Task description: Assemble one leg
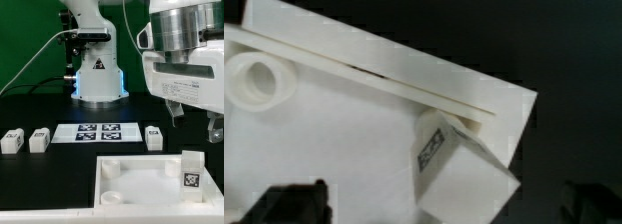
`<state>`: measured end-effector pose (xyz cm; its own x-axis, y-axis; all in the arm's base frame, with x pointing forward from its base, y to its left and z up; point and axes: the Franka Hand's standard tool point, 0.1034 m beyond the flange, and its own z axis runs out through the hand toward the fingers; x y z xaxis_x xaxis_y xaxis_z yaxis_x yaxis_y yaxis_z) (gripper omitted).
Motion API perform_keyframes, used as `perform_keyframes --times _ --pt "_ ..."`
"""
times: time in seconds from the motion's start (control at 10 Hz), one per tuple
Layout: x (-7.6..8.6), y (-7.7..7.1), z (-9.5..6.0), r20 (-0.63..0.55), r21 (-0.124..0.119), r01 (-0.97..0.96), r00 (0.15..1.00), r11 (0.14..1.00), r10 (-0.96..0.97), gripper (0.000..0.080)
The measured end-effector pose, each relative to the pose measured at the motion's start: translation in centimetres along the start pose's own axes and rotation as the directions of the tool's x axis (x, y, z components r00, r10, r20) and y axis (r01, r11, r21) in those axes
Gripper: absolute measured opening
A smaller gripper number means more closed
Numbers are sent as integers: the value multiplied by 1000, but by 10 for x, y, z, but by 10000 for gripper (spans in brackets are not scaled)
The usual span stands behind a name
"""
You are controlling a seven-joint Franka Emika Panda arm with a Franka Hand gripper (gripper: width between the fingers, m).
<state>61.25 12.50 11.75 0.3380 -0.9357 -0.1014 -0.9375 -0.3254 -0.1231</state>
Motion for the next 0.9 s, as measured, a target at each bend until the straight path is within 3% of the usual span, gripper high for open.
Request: perform_keyframes --times 0.9 --pt "0 0 0 0 -1 0 1000 1000 0 649"
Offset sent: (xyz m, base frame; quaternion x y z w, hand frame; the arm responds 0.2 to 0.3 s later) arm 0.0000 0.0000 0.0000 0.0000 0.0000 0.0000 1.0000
